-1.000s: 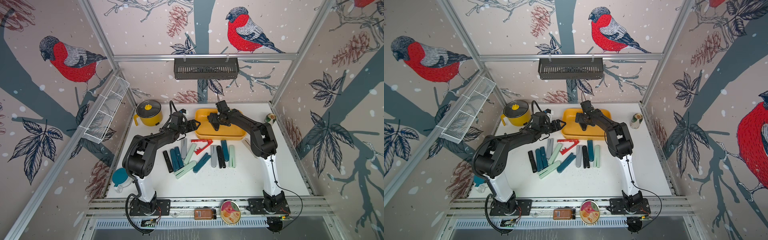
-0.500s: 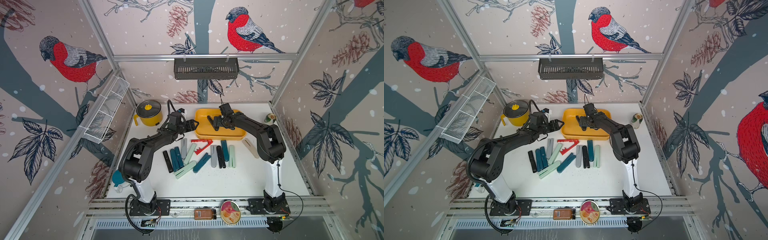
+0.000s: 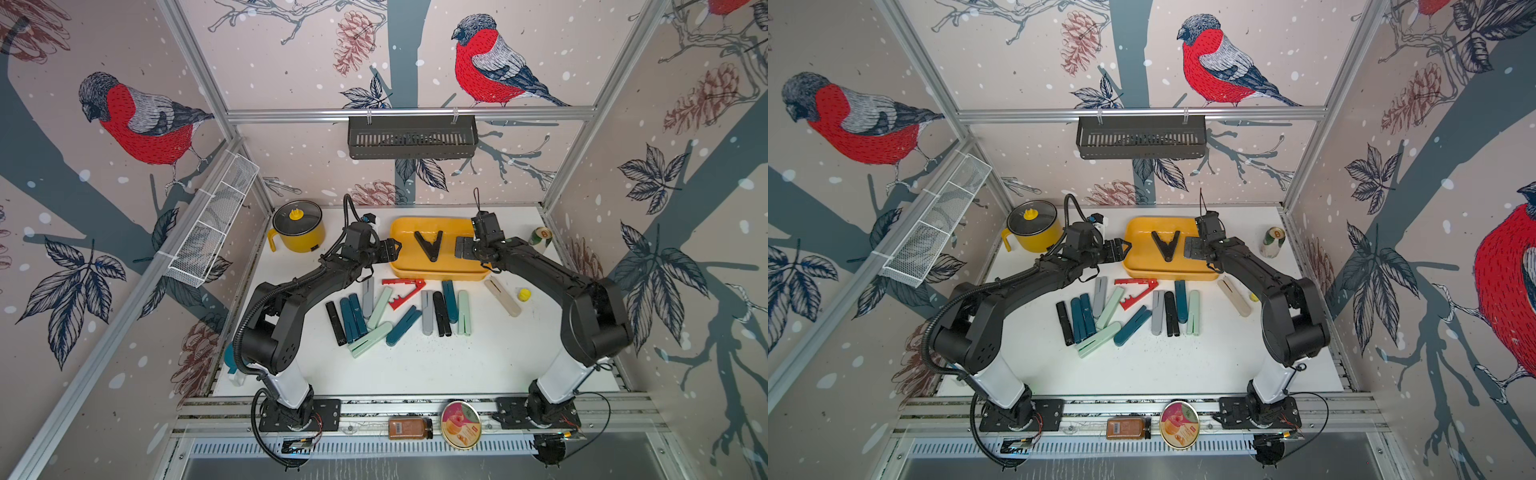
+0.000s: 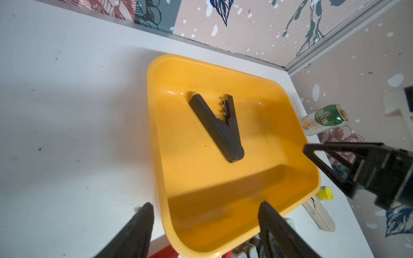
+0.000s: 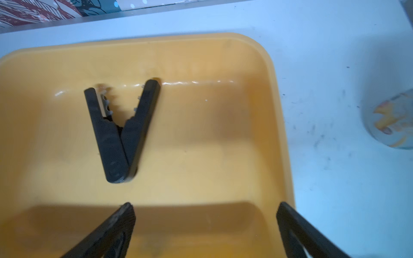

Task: Put the pruning pliers into the storage box
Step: Pick up the pruning pliers from the center of the board.

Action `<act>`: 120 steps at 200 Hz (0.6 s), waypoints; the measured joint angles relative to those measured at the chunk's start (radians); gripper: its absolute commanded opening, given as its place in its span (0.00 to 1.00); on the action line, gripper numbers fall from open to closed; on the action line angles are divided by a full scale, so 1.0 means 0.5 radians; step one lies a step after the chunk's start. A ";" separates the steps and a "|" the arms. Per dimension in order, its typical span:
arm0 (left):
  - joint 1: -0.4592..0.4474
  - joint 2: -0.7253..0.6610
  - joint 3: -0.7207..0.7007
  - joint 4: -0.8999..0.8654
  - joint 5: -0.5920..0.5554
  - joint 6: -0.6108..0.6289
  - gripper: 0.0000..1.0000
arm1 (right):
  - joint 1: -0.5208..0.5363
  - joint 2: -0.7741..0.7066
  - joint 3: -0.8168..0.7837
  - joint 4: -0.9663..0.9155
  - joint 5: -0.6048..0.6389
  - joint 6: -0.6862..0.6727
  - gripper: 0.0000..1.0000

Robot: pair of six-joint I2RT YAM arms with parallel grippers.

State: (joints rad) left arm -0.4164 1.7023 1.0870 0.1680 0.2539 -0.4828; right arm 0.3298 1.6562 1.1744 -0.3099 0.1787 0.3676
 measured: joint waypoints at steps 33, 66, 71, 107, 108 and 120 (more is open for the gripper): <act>-0.002 0.001 0.005 -0.002 -0.043 0.023 0.77 | -0.123 -0.288 -0.308 -0.047 0.011 -0.084 1.00; -0.002 0.031 0.030 -0.002 -0.043 0.024 0.77 | -0.169 -0.449 -0.529 -0.114 0.002 -0.105 0.99; -0.002 0.037 0.034 -0.002 -0.043 0.024 0.77 | -0.173 -0.452 -0.545 -0.129 -0.002 -0.105 1.00; -0.002 0.053 0.050 -0.002 -0.036 0.030 0.77 | -0.196 -0.455 -0.642 -0.171 -0.034 -0.050 1.00; -0.002 0.053 0.050 -0.002 -0.036 0.031 0.77 | -0.197 -0.456 -0.645 -0.171 -0.035 -0.050 1.00; -0.002 0.053 0.050 -0.002 -0.036 0.031 0.77 | -0.219 -0.459 -0.687 -0.172 -0.047 -0.019 1.00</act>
State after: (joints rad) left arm -0.4175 1.7287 1.1122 0.1669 0.2359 -0.4671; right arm 0.2203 1.4269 0.8307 -0.3962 0.1551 0.3580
